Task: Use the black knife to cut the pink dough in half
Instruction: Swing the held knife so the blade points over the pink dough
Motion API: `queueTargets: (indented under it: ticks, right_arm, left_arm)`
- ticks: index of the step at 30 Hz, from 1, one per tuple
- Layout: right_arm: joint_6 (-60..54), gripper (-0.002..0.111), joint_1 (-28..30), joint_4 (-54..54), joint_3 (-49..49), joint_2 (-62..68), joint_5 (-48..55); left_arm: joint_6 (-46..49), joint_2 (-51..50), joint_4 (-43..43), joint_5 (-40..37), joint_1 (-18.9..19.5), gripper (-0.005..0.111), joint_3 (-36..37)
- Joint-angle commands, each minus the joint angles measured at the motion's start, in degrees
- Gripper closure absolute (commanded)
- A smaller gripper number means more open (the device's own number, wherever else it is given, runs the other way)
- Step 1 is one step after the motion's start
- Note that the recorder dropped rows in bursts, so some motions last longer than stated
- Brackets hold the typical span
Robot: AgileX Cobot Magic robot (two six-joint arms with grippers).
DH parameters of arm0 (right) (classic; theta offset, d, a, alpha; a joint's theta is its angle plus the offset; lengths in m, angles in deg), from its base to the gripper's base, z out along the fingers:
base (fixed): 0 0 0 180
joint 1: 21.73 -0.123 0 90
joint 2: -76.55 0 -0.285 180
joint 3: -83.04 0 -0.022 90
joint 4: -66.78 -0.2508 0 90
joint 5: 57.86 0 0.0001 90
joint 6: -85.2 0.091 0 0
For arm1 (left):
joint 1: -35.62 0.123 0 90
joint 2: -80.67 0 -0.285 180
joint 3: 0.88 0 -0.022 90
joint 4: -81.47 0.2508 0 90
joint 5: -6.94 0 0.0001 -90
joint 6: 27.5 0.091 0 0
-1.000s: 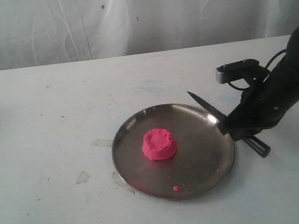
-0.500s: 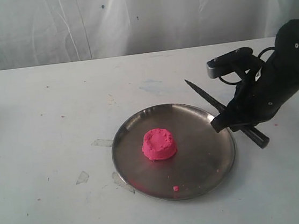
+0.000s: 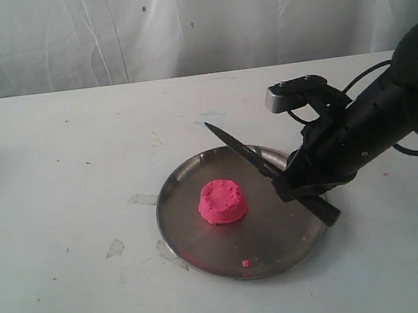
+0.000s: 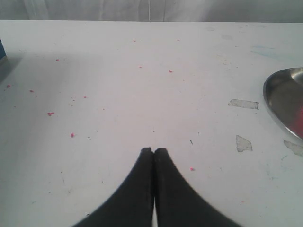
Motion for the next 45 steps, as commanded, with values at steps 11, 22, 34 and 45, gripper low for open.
queueTargets:
  ticks: [11,22,34,45]
  right_arm:
    - [-5.6,0.108,-1.0,-5.1,-0.2,-4.6,4.2]
    - [18.2,0.108,-2.7,19.5,-4.8,-11.8,-6.0]
    - [35.5,0.108,-12.0,34.5,-7.4,-15.0,-5.5]
    - [44.7,0.108,-17.2,39.8,-7.4,-14.5,-5.7]
  left_arm:
    - [0.0,0.1,-0.6,0.0,0.2,0.107,0.2]
    - [0.0,0.1,-0.6,0.0,0.2,0.107,0.2]
    - [0.0,0.1,-0.6,0.0,0.2,0.107,0.2]
    - [0.0,0.1,-0.6,0.0,0.2,0.107,0.2]
